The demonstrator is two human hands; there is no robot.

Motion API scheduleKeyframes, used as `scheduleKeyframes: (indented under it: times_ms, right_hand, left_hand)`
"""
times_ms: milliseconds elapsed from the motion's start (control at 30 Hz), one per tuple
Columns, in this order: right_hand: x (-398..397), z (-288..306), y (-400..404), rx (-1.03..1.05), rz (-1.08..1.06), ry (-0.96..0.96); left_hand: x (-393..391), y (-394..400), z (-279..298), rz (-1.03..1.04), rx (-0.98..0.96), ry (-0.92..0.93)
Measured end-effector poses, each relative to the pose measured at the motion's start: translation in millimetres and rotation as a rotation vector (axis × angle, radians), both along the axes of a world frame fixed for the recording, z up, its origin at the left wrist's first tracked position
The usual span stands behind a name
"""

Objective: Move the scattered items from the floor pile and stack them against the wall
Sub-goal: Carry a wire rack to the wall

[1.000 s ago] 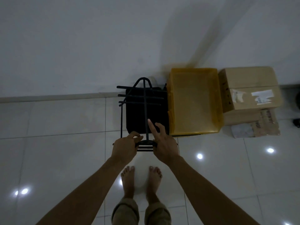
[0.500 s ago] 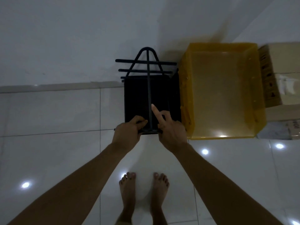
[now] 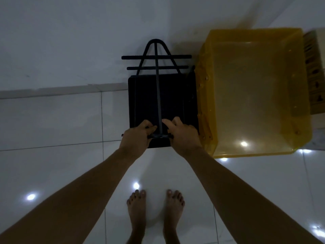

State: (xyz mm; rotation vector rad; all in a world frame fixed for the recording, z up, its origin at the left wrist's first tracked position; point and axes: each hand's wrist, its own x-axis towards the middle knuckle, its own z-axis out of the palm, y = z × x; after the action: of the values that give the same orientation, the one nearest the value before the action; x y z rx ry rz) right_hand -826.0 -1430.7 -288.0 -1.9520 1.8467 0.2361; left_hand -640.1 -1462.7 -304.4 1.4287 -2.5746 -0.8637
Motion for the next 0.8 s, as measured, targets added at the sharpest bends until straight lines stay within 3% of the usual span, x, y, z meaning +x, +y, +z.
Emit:
scheduleKeyframes:
  times_ms: [267,533,667,800]
  right_hand:
    - [-9.6,-7.8,-1.7,0.009,0.046,-0.113]
    - [-2.1,16.8,-6.9,0.112,-0.056,0.020]
    - [3.1,45.0,-0.1,0.157,-0.132,-0.064]
    - [7.5,91.9,17.9,0.264,-0.250,-0.264]
  left_hand:
    - [-5.4,3.3,-5.3,0.023,0.048,-0.072]
    - [-1.0,-2.3,12.3,0.129,0.131,-0.140]
    - [1.8,11.2,34.6,0.152,0.113,-0.274]
    - [-16.6,35.4,79.1,0.305,0.179,-0.220]
